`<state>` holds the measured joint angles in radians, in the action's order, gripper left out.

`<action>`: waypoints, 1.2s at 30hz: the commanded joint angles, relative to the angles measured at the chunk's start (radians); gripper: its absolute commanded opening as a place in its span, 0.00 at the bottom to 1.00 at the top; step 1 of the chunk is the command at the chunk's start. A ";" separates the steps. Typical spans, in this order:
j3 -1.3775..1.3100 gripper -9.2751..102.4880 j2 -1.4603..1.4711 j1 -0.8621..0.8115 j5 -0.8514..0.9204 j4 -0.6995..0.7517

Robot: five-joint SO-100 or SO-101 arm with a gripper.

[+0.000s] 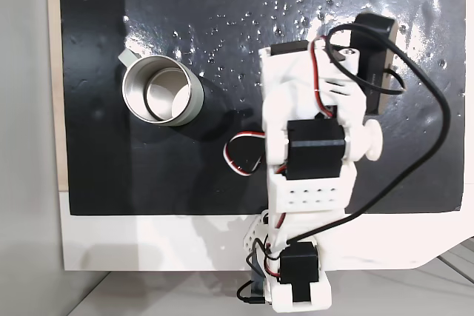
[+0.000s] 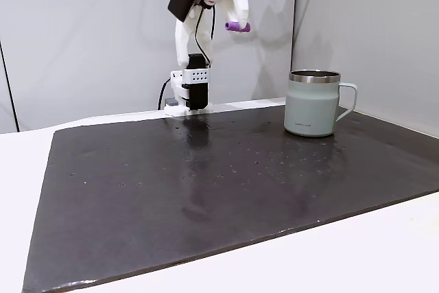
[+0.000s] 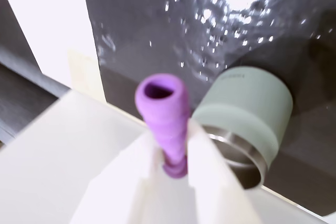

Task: Grasp a pengrip and put it in the cup.

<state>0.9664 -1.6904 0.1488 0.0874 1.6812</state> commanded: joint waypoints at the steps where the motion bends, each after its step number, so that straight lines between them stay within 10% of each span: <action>1: -0.069 0.08 -0.025 0.109 0.009 0.011; 36: -0.265 0.09 0.279 0.552 -0.091 0.005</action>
<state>0.7701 -1.4082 0.6918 0.0061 1.6812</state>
